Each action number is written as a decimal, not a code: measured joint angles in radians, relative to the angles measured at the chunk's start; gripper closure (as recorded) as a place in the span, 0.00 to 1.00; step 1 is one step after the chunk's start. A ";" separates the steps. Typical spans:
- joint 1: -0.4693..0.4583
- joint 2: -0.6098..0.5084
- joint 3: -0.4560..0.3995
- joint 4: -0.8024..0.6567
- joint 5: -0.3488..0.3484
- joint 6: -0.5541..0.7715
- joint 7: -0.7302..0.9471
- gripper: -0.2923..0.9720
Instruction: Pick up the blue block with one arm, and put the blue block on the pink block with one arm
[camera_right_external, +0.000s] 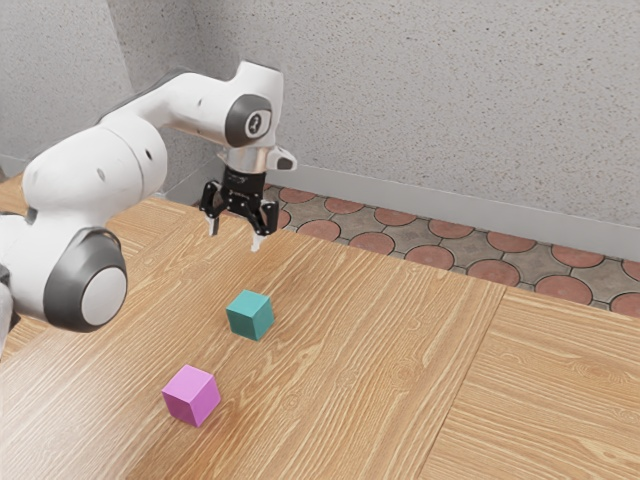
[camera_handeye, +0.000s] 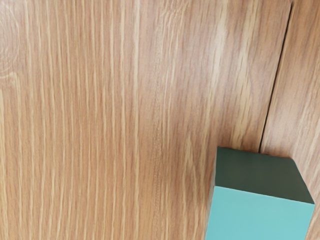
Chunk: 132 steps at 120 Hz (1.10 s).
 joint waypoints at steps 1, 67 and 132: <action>0.000 0.004 0.000 0.000 -0.002 0.003 0.002 0.23; 0.001 0.056 -0.011 -0.075 -0.098 0.122 0.087 0.23; -0.009 -0.034 -0.038 -0.292 -0.116 0.271 0.122 0.23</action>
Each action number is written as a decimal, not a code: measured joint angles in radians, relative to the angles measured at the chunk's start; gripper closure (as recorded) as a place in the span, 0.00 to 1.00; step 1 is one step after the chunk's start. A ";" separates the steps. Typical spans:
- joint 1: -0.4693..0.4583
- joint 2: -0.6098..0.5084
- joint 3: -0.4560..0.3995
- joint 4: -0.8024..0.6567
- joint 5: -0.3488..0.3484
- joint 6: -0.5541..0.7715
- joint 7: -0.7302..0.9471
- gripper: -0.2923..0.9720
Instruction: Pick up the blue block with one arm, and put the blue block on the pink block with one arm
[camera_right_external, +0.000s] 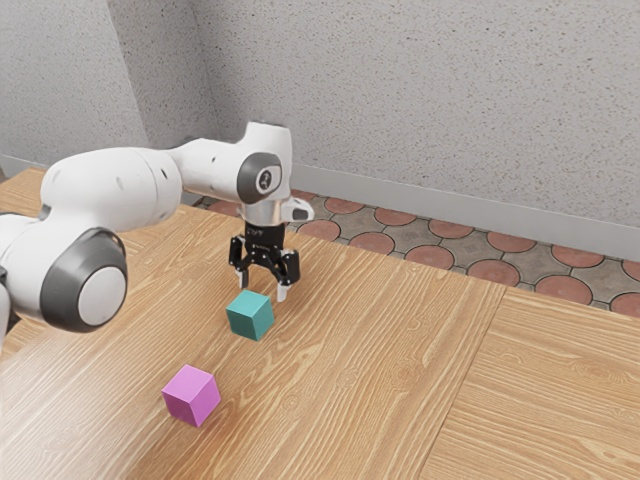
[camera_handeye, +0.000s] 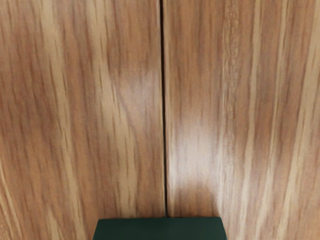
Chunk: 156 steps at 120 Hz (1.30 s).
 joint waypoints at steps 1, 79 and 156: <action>0.000 0.000 0.000 -0.002 0.000 0.001 0.000 0.23; -0.005 -0.109 -0.008 -0.220 0.010 0.082 0.013 0.23; -0.005 -0.107 -0.008 -0.233 0.016 0.095 0.015 0.23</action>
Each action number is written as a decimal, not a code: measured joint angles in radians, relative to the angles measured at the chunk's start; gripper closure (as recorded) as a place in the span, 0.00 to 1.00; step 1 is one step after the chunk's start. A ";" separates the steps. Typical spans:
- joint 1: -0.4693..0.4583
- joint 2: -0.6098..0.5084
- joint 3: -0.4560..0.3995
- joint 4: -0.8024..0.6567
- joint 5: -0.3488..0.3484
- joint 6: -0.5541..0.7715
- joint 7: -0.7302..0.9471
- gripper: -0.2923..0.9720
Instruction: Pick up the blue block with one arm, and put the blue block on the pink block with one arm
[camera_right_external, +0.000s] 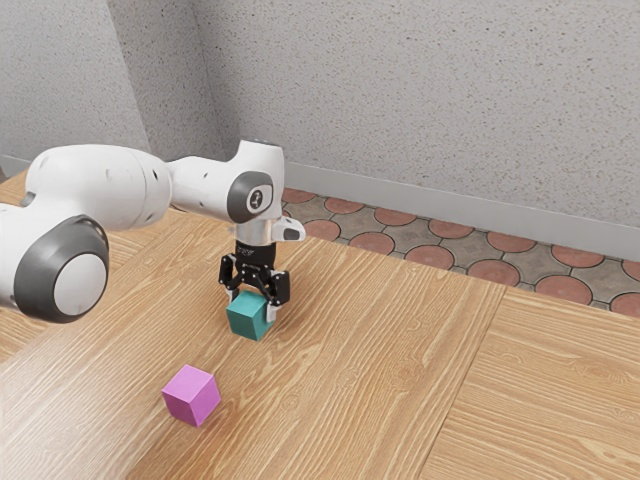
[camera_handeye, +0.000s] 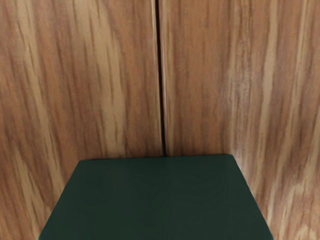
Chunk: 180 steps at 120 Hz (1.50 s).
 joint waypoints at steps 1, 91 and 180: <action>0.000 0.000 0.000 0.000 0.000 0.000 0.000 0.24; 0.000 -0.019 0.000 -0.013 0.001 -0.007 -0.013 0.45; -0.036 -0.660 -0.030 -0.734 0.056 0.002 -0.093 0.46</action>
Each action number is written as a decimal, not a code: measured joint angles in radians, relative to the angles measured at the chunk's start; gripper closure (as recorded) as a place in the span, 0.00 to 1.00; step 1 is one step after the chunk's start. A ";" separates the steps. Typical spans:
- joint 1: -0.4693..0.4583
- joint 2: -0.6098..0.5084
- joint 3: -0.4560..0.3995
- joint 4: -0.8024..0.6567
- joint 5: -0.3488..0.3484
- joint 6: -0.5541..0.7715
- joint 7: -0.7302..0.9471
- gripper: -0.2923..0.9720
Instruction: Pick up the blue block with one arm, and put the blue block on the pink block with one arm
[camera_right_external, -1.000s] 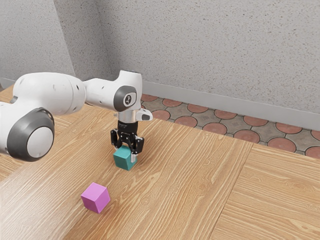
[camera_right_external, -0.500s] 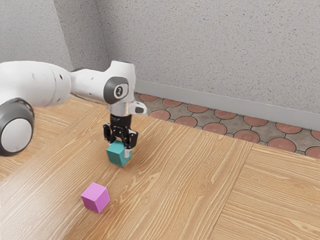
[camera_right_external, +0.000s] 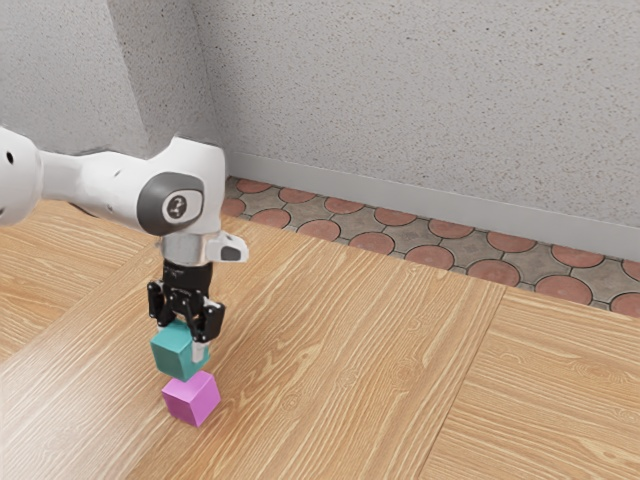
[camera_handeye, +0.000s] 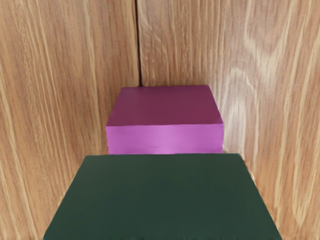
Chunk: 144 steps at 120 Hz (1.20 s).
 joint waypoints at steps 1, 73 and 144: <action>0.000 -0.002 0.000 -0.005 0.000 0.001 -0.001 0.46; 0.001 0.003 -0.016 -0.051 0.001 0.067 -0.067 0.46; 0.002 0.008 -0.016 -0.069 0.004 0.101 -0.090 0.46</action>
